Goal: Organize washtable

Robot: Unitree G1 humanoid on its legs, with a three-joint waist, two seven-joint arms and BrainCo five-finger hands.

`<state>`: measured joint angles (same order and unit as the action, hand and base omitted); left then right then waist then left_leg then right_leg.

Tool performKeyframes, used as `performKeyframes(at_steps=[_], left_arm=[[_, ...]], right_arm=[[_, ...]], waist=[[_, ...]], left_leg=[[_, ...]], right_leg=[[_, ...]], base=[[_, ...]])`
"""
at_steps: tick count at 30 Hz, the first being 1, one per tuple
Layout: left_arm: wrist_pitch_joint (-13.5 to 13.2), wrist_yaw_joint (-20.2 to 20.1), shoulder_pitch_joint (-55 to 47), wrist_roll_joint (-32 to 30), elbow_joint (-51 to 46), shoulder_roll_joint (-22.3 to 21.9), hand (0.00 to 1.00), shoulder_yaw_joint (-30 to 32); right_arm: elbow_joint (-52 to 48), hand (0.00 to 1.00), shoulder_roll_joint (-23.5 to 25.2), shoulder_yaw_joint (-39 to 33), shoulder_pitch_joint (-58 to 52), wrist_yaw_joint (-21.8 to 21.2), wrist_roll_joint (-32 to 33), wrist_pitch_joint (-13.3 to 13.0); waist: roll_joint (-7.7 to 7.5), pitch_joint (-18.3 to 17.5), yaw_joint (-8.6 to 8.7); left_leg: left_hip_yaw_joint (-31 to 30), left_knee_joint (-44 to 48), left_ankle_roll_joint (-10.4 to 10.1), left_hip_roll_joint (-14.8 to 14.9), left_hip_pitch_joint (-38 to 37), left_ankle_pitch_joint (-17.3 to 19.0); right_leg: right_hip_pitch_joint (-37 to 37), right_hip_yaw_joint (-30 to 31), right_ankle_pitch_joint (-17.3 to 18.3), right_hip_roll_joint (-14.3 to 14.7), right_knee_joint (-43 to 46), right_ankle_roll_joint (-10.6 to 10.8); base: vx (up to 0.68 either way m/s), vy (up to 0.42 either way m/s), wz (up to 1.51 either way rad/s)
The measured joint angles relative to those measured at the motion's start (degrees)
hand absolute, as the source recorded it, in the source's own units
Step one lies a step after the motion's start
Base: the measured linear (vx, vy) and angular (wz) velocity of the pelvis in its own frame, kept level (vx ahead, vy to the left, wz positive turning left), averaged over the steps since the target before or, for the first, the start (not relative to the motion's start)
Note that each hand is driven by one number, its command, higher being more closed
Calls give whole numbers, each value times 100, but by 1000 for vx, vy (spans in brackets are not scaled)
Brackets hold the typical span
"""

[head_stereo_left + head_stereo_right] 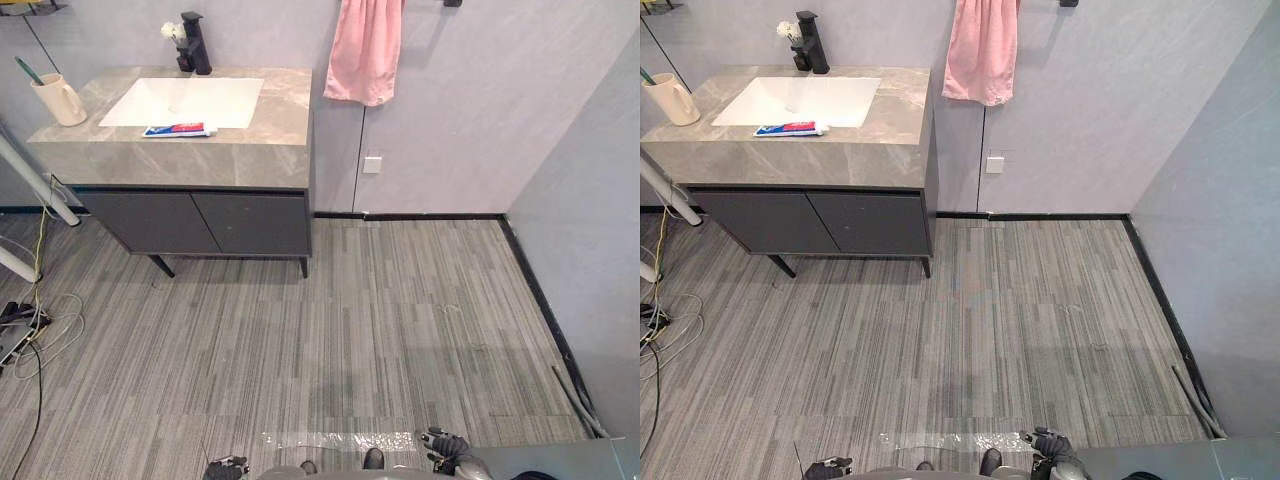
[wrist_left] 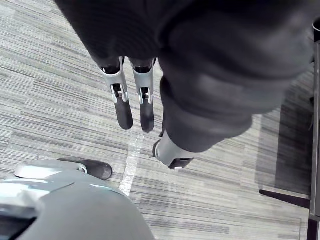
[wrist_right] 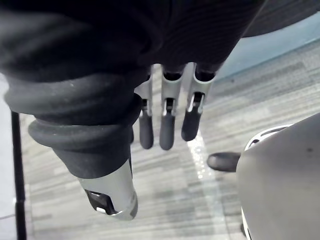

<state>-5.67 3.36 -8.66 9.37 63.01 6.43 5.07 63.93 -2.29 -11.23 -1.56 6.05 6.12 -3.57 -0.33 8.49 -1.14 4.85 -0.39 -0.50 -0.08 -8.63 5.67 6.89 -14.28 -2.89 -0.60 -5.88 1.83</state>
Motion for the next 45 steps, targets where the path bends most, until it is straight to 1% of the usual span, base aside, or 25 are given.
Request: performKeyframes(at_steps=[5, 21, 24, 25, 26, 27, 28, 29, 30, 31, 32, 33, 34, 35, 36, 37, 38, 39, 40, 41, 42, 43, 44, 45], left_arm=[[3, 37, 29, -109, 2, 44, 0, -59], [20, 41, 81, -154, 54, 75, 0, -101], [25, 41, 103, -165, 60, 101, 0, -112], [27, 41, 145, -168, 59, 132, 0, -117], [34, 41, 198, -166, 61, 166, 0, -127], [35, 41, 209, -166, 60, 169, 0, -132], [36, 41, 218, -166, 60, 173, 0, -151], [36, 40, 237, -164, 57, 174, 0, -185], [36, 40, 252, -164, 57, 186, 0, -185], [34, 40, 296, -161, 49, 219, 0, -186], [34, 40, 334, -158, 24, 216, 0, -184], [32, 43, 338, -154, -48, 159, 0, -158], [27, 44, 344, -154, -63, 148, 0, -132], [22, 47, 368, -151, -68, 84, 0, -39], [21, 46, 358, -145, -72, 53, 0, -34], [18, 46, 374, -121, -84, 53, 0, -39], [18, 47, 409, -106, -96, 52, 0, -45], [18, 49, 439, -106, -136, 50, 0, -49], [6, 53, 430, -102, -177, 53, 0, -46], [7, 65, 436, -97, -177, 50, 0, -44], [-1, 68, 415, -94, -176, 25, 0, -46], [-3, 69, 399, -90, -174, 6, 0, -43], [-6, 74, 399, -89, -183, 49, 0, -37], [-6, 70, 437, -90, -184, 89, 0, -27]], right_arm=[[16, 0, 20, 0, 6, 3, -2, 2], [13, 0, 22, -6, 11, 25, 8, 2], [-10, 0, 39, -23, 16, 29, 53, 0], [-11, 0, 66, -34, 15, 32, 61, -2], [-12, 0, 87, -57, 12, 32, 114, -6], [-12, 0, 88, -67, 8, 32, 136, -5], [-13, 0, 84, -71, 3, 32, 187, -5], [-22, 0, 72, -69, -2, 31, 247, -7], [-28, 0, 77, -66, -2, 32, 277, -10], [-28, 0, 93, -63, -7, 31, 315, -11], [-27, 0, 82, -63, -12, 29, 353, -10], [-42, 0, 66, -68, -11, 30, 359, -10], [-83, 0, 50, -66, -11, 31, 363, -9], [-198, 0, 10, -80, -23, 38, 422, -10], [-206, 0, 9, -80, -17, 45, 465, -10], [-213, 0, 20, -80, 21, 47, 478, -10], [-216, 0, 31, -80, 30, 48, 478, -12], [-214, 0, 41, -80, 37, 49, 477, -9], [-221, 0, 62, -87, 68, 57, 477, -7], [-223, 0, 76, -86, 93, 85, 477, -7], [-223, 0, 68, -75, 101, 119, 476, -11], [-210, 0, 60, -67, 95, 130, 475, -8], [-231, 0, 116, -35, 131, 135, 473, -13], [-243, 0, 218, -16, 123, 128, 461, -35]], waist=[[-44, 18, 1], [-73, 35, 3], [-108, 73, 20], [-151, 66, 24], [-187, 76, 15], [-188, 75, 10], [-181, 79, 11], [-152, 84, 9], [-150, 88, 8], [-180, 93, 4], [-170, 98, -17], [-68, 146, -60], [-6, 198, -127], [46, 243, -154], [47, 244, -160], [26, 252, -200], [11, 257, -260], [-16, 274, -306], [-38, 301, -302], [-40, 324, -307], [19, 313, -320], [30, 315, -326], [-16, 304, -352], [-131, 307, -473]], left_leg=[[-5, -90, 1, -11, -28, -39], [61, -152, -1, -4, -8, -37], [165, -157, -33, 18, 91, -13], [176, -92, -52, 31, 195, 28], [187, 208, -70, 75, 411, 210], [196, 370, -84, 103, 477, 303], [222, 643, -149, 152, 561, 444], [346, 1060, -292, 269, 708, 638], [443, 1358, -400, 324, 826, 713], [670, 2125, -441, 431, 1169, 737], [780, 2796, -442, 554, 1438, 736], [861, 3622, -477, 766, 1699, 707], [863, 4050, -487, 867, 1880, 674], [720, 4609, -406, 918, 2149, 774], [608, 4698, -348, 884, 2277, 884], [522, 4639, -318, 781, 2537, 983], [398, 4404, -316, 683, 2710, 982], [295, 4004, -335, 573, 2815, 972], [149, 3386, -333, 400, 2909, 935], [-122, 2661, -435, 266, 2903, 802], [-330, 2180, -461, 226, 2807, 469], [-316, 2204, -299, 202, 2748, 172], [-208, 2481, -28, 140, 2730, 288], [-2, 2662, 65, 127, 2647, 576]], right_leg=[[-10, -15, 0, -6, 0, 0], [-77, 27, 1, 6, -8, -2], [-160, 68, 11, 31, -7, -15], [-228, 64, 50, 41, -5, -56], [-304, 41, 100, 62, 7, -96], [-315, 40, 116, 77, 18, -106], [-305, 45, 166, 102, 19, -135], [-276, 64, 246, 151, 19, -213], [-266, 85, 279, 161, 17, -240], [-271, 138, 338, 157, 9, -287], [-228, 198, 373, 165, 21, -313], [-104, 346, 441, 227, 82, -392], [-57, 446, 511, 255, 166, -467], [-13, 556, 643, 272, 291, -504], [-4, 638, 698, 250, 339, -502], [-10, 735, 774, 162, 395, -487], [-12, 819, 800, 84, 401, -449], [-6, 880, 828, -8, 424, -348], [34, 944, 940, -116, 454, -253], [121, 979, 1073, -224, 486, -118], [138, 1043, 1215, -227, 552, 7], [164, 1097, 1331, -254, 637, 74], [157, 1151, 1556, -324, 938, 150], [17, 1216, 1767, -446, 1464, 244]], base=[[0, 0, 0], [-12, -3, -2], [-23, -12, -11], [11, -35, -3], [52, -37, -3], [89, -33, -6], [118, -32, -15], [115, -32, -16], [122, -52, -13], [81, -58, -12], [123, -85, -32], [128, -64, -45], [237, -10, -58], [213, 37, -45], [249, 74, -56], [164, 67, -50], [219, 115, -56], [257, 157, -40], [345, 212, -32], [324, 199, -29], [368, 248, -29], [412, 270, -44], [516, 306, -55], [434, 223, -59]])
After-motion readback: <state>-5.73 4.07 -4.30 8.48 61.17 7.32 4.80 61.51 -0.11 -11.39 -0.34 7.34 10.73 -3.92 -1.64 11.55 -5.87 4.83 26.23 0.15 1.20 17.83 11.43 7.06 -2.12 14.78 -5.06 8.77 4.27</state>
